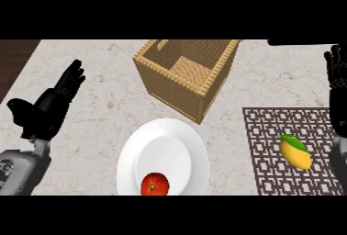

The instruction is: Pick the lemon from the placemat and place it in the basket

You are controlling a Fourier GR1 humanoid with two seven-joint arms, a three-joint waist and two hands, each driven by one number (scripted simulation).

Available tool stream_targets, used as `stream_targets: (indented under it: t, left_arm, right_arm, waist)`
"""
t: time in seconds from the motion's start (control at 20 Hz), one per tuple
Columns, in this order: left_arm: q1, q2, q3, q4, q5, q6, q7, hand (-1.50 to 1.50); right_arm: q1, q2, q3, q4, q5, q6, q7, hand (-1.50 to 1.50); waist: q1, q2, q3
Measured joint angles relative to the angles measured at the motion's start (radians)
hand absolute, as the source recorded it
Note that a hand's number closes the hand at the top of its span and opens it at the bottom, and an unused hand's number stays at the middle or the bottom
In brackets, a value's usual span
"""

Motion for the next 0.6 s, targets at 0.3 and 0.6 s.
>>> stream_targets:
  t: [0.3, 0.6]
  left_arm:
    - [-0.022, 0.002, -0.024, -0.024, -0.028, -0.027, -0.046, 0.00]
    - [0.021, -0.012, -0.047, -0.037, -0.018, -0.063, -0.086, 0.00]
  right_arm:
    - [-0.010, -0.075, 0.081, 0.059, -0.155, 0.369, -0.036, 1.50]
    - [0.075, -0.110, 0.275, -0.027, -0.152, 0.731, -0.273, -1.50]
  waist:
    - [0.021, 0.013, -0.034]
    - [0.014, 0.009, -0.041]
